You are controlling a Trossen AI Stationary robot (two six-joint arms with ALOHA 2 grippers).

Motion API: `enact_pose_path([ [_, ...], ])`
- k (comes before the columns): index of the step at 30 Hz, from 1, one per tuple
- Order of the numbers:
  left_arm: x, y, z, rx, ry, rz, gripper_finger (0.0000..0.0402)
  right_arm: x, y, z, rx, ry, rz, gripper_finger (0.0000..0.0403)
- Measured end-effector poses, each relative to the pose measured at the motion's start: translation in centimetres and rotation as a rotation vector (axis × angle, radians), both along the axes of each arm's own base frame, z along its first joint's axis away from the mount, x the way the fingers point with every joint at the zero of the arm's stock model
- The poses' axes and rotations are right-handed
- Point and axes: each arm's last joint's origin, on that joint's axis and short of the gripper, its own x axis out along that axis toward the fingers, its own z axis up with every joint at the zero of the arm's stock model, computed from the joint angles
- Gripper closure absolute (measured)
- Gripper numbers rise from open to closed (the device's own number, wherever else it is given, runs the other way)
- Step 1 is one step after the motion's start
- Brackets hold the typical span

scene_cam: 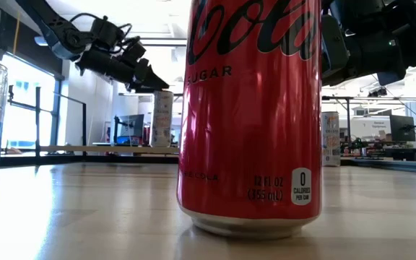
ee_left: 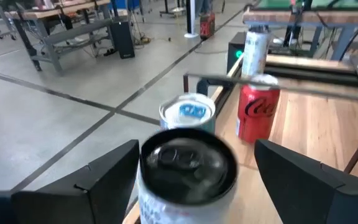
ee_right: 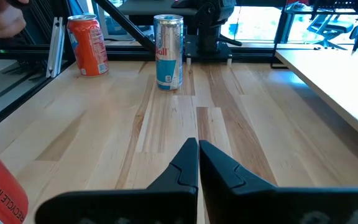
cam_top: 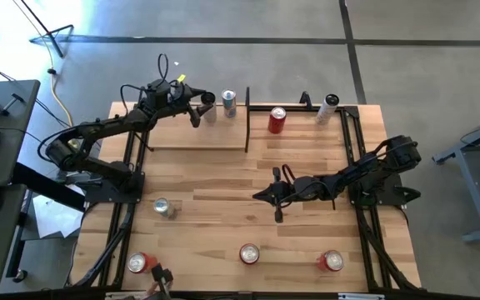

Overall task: Place canned beverage on shelf
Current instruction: Put the bottom white-yellow soda can on the shelf

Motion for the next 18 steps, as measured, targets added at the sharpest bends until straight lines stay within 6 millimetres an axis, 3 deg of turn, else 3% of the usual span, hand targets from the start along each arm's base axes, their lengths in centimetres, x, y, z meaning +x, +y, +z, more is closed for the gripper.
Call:
enact_pose_path([
  [11, -1.4, -1.8, 2.9, 0.028, -0.057, 0.001, 0.0091, 0.0, 0.0, 0.0, 0.000, 0.000, 0.000, 0.0403],
  [18, -2.1, -4.4, 4.4, 0.044, -0.041, -0.052, 0.0103, 0.0, 0.0, 0.0, 0.000, 0.000, 0.000, 0.0403],
])
